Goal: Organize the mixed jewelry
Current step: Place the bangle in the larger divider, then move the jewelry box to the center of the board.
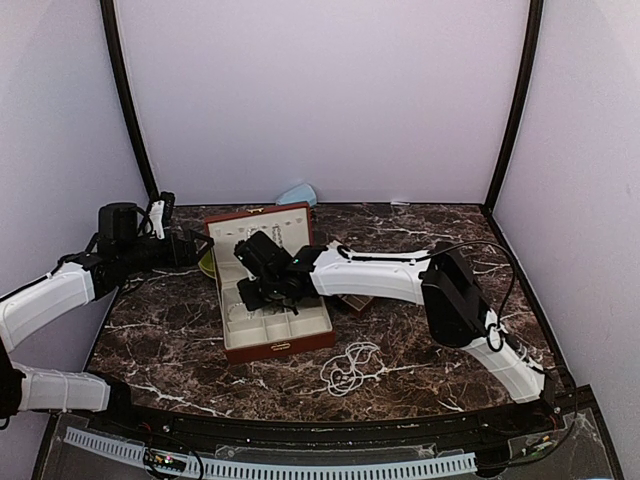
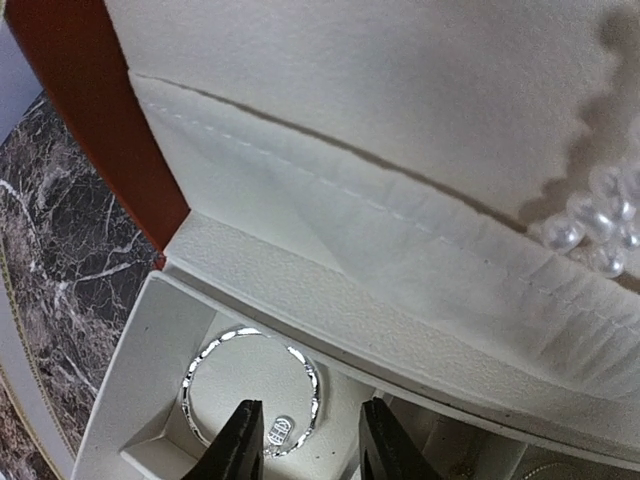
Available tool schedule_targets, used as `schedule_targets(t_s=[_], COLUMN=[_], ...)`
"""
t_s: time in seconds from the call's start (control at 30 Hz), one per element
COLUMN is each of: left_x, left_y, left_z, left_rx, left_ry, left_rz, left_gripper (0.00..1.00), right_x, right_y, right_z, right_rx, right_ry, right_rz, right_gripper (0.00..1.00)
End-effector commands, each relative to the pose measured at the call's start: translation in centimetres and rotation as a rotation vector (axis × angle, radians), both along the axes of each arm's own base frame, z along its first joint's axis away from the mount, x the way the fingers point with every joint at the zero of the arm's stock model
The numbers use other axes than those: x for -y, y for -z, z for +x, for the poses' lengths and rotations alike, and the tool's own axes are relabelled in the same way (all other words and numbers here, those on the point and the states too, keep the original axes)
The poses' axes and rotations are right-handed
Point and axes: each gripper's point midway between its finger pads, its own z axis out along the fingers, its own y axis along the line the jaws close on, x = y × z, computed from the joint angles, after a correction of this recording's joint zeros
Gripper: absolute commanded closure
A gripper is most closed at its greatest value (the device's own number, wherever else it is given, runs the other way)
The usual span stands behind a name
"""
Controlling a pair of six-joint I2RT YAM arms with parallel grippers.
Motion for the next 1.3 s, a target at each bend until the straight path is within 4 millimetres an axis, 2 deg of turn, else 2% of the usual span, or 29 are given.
schedule_targets(t_s=[0.0, 0.07, 0.2, 0.3, 0.37, 0.47, 0.6, 0.7, 0.77, 0.9, 1.07, 1.27], left_x=[0.2, 0.1, -0.5, -1.1, -1.5, -1.7, -1.8, -1.8, -1.8, -1.8, -1.8, -1.8], left_y=[-0.7, -0.8, -1.4, -1.8, -2.0, -2.0, -2.1, -2.0, -2.0, -2.0, -2.1, -2.2], left_z=[0.0, 0.0, -0.1, -0.2, -0.2, -0.1, 0.1, 0.1, 0.1, 0.0, 0.0, 0.0], left_rx=[0.032, 0.038, 0.068, 0.09, 0.101, 0.106, 0.106, 0.106, 0.105, 0.107, 0.11, 0.114], left_ry=[0.009, 0.004, -0.027, -0.062, -0.08, -0.094, -0.101, -0.099, -0.096, -0.095, -0.096, -0.095], left_rz=[0.001, 0.002, 0.009, 0.02, 0.026, 0.037, 0.042, 0.041, 0.04, 0.041, 0.044, 0.048], left_gripper=[0.04, 0.04, 0.04, 0.04, 0.04, 0.04, 0.04, 0.04, 0.04, 0.04, 0.04, 0.04], right_x=[-1.2, -1.4, -1.0, 1.6, 3.9, 8.0, 13.2, 15.3, 16.3, 16.6, 16.0, 15.2], right_y=[-3.0, -4.5, -9.3, -11.8, -12.2, -10.8, -7.0, -4.5, -3.5, -2.2, -1.4, -0.3], right_z=[-0.1, -0.6, -1.8, -2.6, -2.8, -2.4, -1.8, -1.6, -1.2, -0.6, 0.7, 2.1], right_rx=[0.028, 0.028, 0.041, 0.05, 0.047, -0.007, -0.085, -0.139, -0.152, -0.166, -0.159, -0.123], right_ry=[-0.021, -0.047, -0.104, -0.079, -0.037, 0.072, 0.206, 0.255, 0.286, 0.303, 0.299, 0.287], right_rz=[0.064, 0.096, 0.172, 0.177, 0.156, 0.104, 0.012, -0.052, -0.111, -0.163, -0.182, -0.221], right_gripper=[0.65, 0.65, 0.63, 0.6, 0.58, 0.56, 0.55, 0.48, 0.47, 0.47, 0.52, 0.68])
